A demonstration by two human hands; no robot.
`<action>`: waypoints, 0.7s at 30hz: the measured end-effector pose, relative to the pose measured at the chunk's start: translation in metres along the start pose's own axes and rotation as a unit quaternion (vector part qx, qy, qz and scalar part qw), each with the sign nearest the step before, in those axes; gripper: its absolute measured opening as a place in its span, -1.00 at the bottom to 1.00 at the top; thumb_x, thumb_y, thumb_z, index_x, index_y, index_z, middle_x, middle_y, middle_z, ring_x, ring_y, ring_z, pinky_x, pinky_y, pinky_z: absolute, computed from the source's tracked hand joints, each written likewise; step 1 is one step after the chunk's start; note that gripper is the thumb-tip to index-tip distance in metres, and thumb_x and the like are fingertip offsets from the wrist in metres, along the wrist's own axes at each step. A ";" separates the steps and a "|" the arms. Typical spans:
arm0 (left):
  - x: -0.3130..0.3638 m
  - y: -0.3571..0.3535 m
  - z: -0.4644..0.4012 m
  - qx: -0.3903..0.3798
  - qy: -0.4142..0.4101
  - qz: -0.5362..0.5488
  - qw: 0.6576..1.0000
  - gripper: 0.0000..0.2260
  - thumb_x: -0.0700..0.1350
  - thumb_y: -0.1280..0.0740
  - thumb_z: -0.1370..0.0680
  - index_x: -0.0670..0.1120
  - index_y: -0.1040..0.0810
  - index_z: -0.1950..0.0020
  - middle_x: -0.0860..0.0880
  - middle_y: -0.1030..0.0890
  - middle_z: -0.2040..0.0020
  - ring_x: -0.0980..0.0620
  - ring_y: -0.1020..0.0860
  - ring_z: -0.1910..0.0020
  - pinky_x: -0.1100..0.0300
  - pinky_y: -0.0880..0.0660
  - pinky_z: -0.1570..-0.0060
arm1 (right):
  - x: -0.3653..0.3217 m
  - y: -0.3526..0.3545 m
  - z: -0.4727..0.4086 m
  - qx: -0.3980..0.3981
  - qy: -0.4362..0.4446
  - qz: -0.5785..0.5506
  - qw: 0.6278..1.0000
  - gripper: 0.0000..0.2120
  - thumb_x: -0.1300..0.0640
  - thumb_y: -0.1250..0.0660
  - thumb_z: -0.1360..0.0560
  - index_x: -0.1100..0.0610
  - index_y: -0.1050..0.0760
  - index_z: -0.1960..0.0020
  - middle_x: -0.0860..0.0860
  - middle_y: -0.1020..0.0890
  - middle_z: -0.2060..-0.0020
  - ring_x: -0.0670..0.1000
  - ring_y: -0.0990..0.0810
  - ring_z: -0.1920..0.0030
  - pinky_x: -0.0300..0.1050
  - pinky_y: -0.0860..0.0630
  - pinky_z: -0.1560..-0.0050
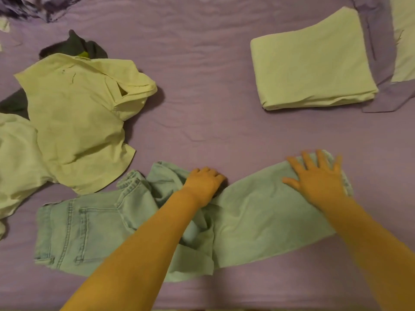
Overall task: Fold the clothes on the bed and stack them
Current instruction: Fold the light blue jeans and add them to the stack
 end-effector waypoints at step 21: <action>0.045 0.071 -0.092 0.140 0.188 0.210 0.949 -0.66 0.06 -0.26 -0.59 -0.05 -0.46 -0.31 -0.13 -0.48 -0.21 -0.16 -0.41 -0.23 0.00 -0.23 -0.27 | 0.085 -0.031 0.034 0.073 -0.137 -0.666 0.730 -0.91 0.13 -0.32 -0.54 0.04 -0.40 0.08 -0.06 -0.54 0.21 0.03 -0.54 0.16 -0.15 -0.40 0.27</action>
Point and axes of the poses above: each hand's wrist, its own z-axis away from the middle knuckle, its own y-axis out of the back of the hand, x = y × z, the point moved 8 cm from there along -z, towards the middle knuckle
